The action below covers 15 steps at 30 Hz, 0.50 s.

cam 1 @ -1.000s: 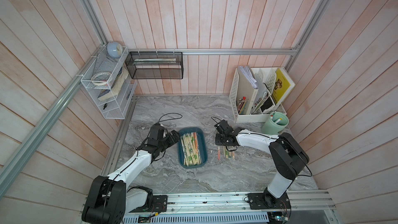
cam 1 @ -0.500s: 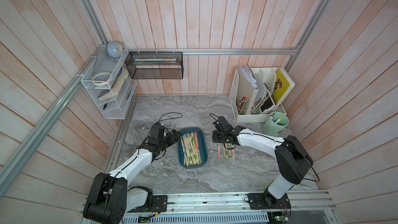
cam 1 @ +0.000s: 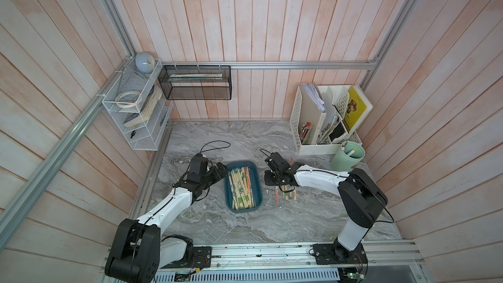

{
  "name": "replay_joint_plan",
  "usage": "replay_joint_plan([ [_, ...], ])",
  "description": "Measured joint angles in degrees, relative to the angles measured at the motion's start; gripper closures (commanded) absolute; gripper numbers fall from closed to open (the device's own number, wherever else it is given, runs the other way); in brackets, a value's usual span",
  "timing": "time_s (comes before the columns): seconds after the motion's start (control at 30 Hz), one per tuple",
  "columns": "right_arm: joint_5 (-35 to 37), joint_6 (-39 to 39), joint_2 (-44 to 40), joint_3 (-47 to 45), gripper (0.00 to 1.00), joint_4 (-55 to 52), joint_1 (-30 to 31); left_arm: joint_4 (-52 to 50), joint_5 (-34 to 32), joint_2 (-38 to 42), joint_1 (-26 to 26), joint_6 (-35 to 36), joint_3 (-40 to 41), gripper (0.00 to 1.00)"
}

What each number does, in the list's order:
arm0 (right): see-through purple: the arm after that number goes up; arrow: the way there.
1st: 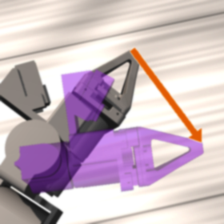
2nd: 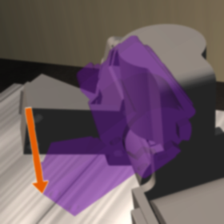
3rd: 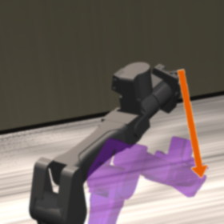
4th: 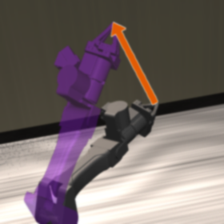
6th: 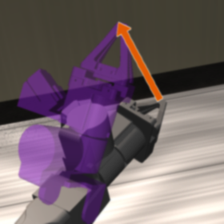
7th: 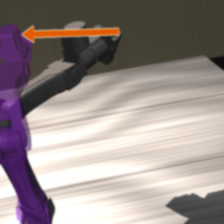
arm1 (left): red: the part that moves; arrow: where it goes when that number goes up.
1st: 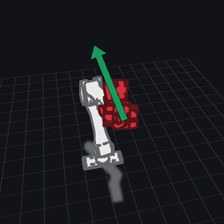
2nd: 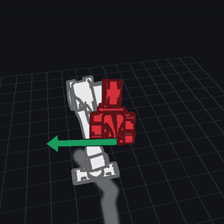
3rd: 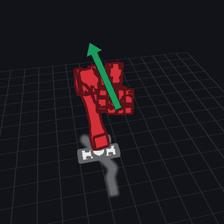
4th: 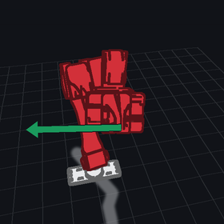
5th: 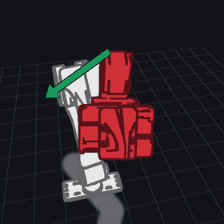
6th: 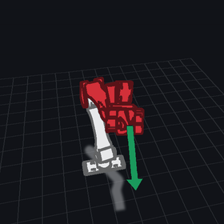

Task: Take the paired disposable chopsticks out of the storage box
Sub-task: Place the paired disposable chopsticks at the center of the board.

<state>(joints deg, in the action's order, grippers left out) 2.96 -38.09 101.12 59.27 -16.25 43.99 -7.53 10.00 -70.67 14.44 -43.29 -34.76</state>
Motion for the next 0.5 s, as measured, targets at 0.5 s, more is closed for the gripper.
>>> replay_joint_plan([
  [0.5,0.7,0.0,-0.8,-3.7,0.74,1.1,0.3,-0.2,0.0,0.2,0.0,0.0,0.0,0.00],
])
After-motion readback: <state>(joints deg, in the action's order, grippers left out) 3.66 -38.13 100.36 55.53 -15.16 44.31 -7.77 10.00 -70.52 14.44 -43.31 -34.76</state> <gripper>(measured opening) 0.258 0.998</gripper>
